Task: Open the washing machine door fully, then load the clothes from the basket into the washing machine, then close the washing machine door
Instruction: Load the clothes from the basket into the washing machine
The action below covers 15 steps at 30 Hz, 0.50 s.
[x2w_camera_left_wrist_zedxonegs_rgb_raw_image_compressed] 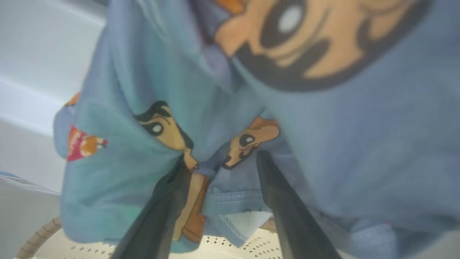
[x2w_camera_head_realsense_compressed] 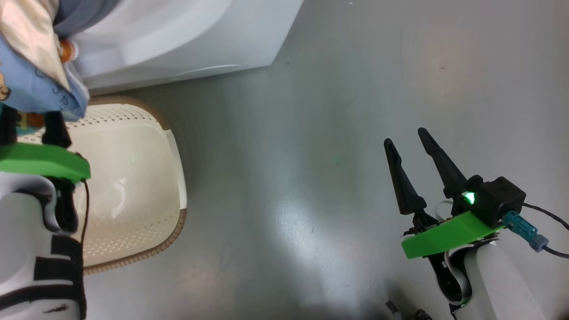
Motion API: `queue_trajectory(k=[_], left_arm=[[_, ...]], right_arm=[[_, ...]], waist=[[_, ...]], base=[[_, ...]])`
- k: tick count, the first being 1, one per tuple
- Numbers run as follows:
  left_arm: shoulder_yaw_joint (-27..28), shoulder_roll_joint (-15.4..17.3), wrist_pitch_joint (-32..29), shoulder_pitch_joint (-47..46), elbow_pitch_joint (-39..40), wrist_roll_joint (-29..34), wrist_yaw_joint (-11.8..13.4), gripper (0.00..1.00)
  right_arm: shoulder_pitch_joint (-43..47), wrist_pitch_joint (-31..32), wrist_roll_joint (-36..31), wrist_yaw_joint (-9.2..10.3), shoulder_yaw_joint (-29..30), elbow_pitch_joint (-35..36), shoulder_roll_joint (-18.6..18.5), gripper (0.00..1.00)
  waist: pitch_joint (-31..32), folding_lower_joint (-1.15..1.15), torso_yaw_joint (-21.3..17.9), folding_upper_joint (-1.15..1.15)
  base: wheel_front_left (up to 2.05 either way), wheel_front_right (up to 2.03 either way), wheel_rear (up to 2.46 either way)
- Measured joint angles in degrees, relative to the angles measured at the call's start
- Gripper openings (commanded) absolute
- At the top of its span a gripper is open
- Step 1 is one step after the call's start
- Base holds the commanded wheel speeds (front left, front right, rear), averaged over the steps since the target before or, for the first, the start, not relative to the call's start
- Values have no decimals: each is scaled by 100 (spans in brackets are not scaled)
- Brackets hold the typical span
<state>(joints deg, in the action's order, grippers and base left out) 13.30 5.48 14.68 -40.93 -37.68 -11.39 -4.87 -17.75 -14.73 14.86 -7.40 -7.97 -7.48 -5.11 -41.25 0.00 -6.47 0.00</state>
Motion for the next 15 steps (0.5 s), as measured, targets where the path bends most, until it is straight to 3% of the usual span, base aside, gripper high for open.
queue_trajectory(k=[4,6,8,11,12,15], left_arm=[[58,2,0,-78,34,7,-55,28],[82,-18,0,-77,126,14,-102,22],[98,-43,0,-74,256,48,-108,5],[96,-141,0,9,494,68,-169,6],[85,-176,1,80,613,73,-189,2],[82,-280,0,366,951,65,-204,0]], right_arm=[[1,0,0,0,37,-1,12,100],[1,0,0,0,51,-2,14,100],[1,0,0,0,56,-10,16,100],[1,0,0,0,74,-33,20,100],[1,0,0,0,78,-45,20,100],[1,0,0,0,82,-78,19,100]], waist=[[-29,0,0,0],[-21,0,19,0],[0,0,41,0],[59,0,81,0],[85,0,94,0],[170,0,136,0]], base=[[0,0,0],[0,0,0],[0,0,0],[0,0,0],[0,0,0],[0,0,0]])
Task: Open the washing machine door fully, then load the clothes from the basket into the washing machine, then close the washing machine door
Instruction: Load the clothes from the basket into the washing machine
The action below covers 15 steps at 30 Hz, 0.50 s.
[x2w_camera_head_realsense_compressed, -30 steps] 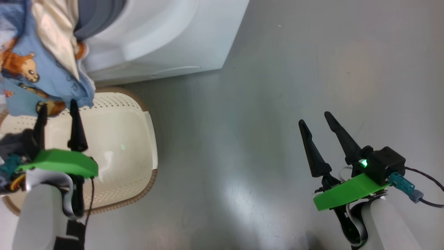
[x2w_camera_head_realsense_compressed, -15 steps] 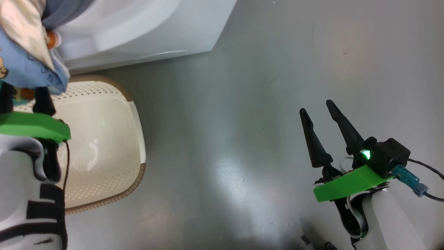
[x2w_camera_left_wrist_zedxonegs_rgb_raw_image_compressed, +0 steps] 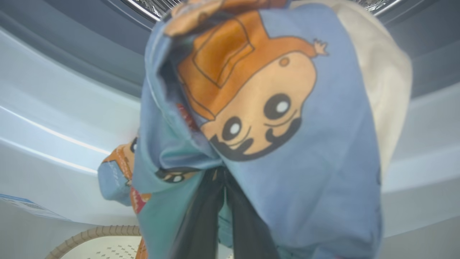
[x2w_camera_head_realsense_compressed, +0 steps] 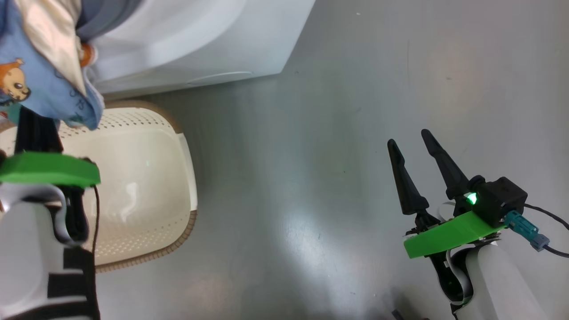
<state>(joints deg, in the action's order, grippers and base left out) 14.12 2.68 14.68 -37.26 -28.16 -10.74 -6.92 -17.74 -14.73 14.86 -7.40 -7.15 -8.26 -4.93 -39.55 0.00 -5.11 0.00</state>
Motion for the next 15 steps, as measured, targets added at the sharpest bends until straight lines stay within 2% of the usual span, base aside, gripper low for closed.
queue_trajectory(k=[7,15], left_arm=[[-134,-91,0,503,628,-87,-43,0],[-417,-100,0,560,1085,-157,-43,0]], right_arm=[[3,0,19,0,-3,-98,-1,100],[3,0,36,0,-58,-165,-2,100]], waist=[[225,0,95,0],[411,0,138,0]], base=[[0,0,0],[0,0,0]])
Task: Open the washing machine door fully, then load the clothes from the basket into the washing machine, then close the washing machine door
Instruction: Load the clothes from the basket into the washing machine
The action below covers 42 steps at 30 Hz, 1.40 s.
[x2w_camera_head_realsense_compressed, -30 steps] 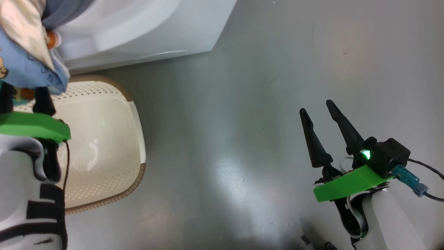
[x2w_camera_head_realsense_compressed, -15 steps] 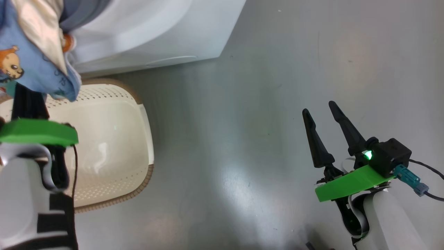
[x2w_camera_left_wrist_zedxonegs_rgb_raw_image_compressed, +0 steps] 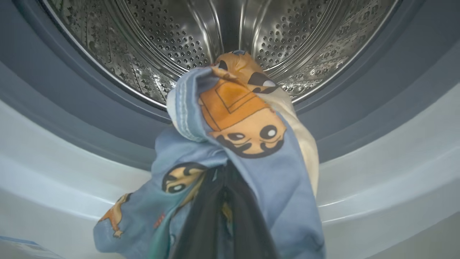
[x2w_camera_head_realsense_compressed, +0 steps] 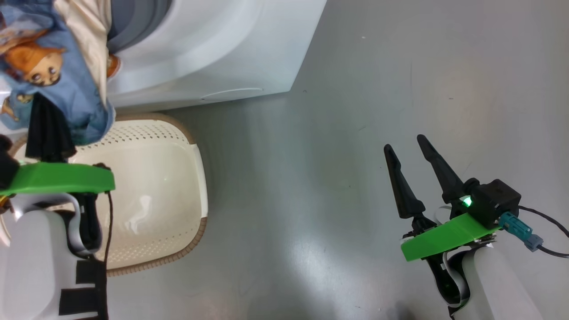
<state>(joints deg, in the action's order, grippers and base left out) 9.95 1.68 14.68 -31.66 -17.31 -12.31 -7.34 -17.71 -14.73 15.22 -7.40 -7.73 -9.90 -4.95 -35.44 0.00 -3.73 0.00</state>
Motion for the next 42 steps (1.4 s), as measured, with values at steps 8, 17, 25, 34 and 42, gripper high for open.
queue_trajectory(k=[8,17,25,34,42], left_arm=[[-146,146,1,-186,212,-13,0,0],[-240,454,1,-1167,-221,60,0,0],[-311,654,1,-2073,-876,155,0,0],[-347,849,1,-3076,-1747,257,32,0],[-472,881,-165,-3582,-2662,238,31,0]], right_arm=[[2,0,107,0,-31,-18,3,100],[9,0,109,0,-32,-43,24,100],[18,0,168,0,-27,-60,44,100],[20,0,221,0,-26,-58,45,100],[23,0,221,0,25,5,47,100]], waist=[[89,0,-70,0],[109,0,-100,0],[102,0,-156,0],[10,0,-230,0],[-220,0,-257,0]], base=[[0,0,0],[0,0,0],[0,0,0],[0,0,0],[0,0,0]])
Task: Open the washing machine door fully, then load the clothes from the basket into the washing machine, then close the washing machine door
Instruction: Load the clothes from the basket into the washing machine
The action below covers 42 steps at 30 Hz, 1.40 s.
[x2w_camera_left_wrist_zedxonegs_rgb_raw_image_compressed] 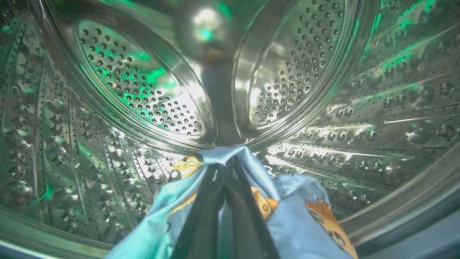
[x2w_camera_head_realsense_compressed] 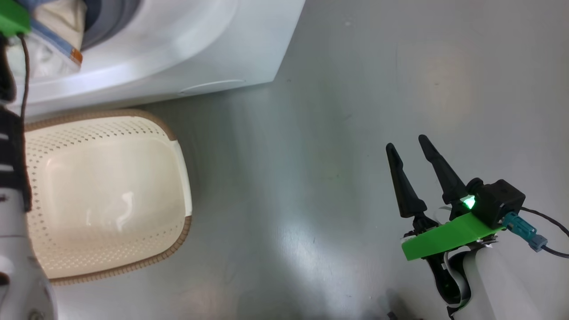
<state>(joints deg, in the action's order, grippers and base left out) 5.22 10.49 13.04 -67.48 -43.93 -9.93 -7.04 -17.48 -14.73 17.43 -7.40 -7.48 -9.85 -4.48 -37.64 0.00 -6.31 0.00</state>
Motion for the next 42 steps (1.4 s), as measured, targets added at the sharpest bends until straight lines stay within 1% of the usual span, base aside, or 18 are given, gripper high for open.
queue_trajectory(k=[11,15,17,20,24,26,29,33,37,39,41,42], left_arm=[[-74,64,-152,-821,-719,-269,-4,0],[-107,105,21,-1060,-775,-255,8,0],[-103,134,108,-1134,-756,-242,65,0],[-113,202,160,-1173,-479,-99,187,0],[-85,252,167,-1175,671,172,312,0],[-36,243,167,-1167,1083,260,357,0],[11,247,168,-1144,1549,398,375,0],[83,234,168,-1013,1940,508,364,0],[148,166,168,-808,1896,498,264,0],[210,111,168,-759,1635,449,225,0],[280,63,167,-742,1212,358,222,0],[290,57,167,-736,1068,352,222,35]], right_arm=[[-1,0,-1,0,44,79,24,100],[-2,0,-2,0,47,108,24,100],[-2,0,-2,0,44,109,24,100],[-2,0,-2,0,11,114,25,100],[-4,0,-2,0,-47,121,25,100],[-9,0,-1,0,-68,121,25,100],[-19,0,2,0,-100,119,24,100],[-23,0,37,0,-107,105,25,100],[-24,0,38,0,-107,94,27,100],[-29,0,38,0,-107,89,27,100],[-31,0,37,0,-103,80,29,100],[-31,0,37,0,-101,80,29,100]], waist=[[-475,0,41,0],[-646,0,57,0],[-708,0,64,0],[-787,0,56,0],[-861,0,16,0],[-895,0,-6,0],[-921,0,-54,0],[-936,0,-102,0],[-945,0,-101,0],[-955,0,-95,0],[-939,0,-91,0],[-928,0,-87,0]], base=[[0,0,0],[0,0,0],[0,0,0],[0,0,0],[0,0,0],[0,0,0],[0,0,0],[0,0,0],[0,0,0],[0,0,0],[0,0,0],[0,0,0]])
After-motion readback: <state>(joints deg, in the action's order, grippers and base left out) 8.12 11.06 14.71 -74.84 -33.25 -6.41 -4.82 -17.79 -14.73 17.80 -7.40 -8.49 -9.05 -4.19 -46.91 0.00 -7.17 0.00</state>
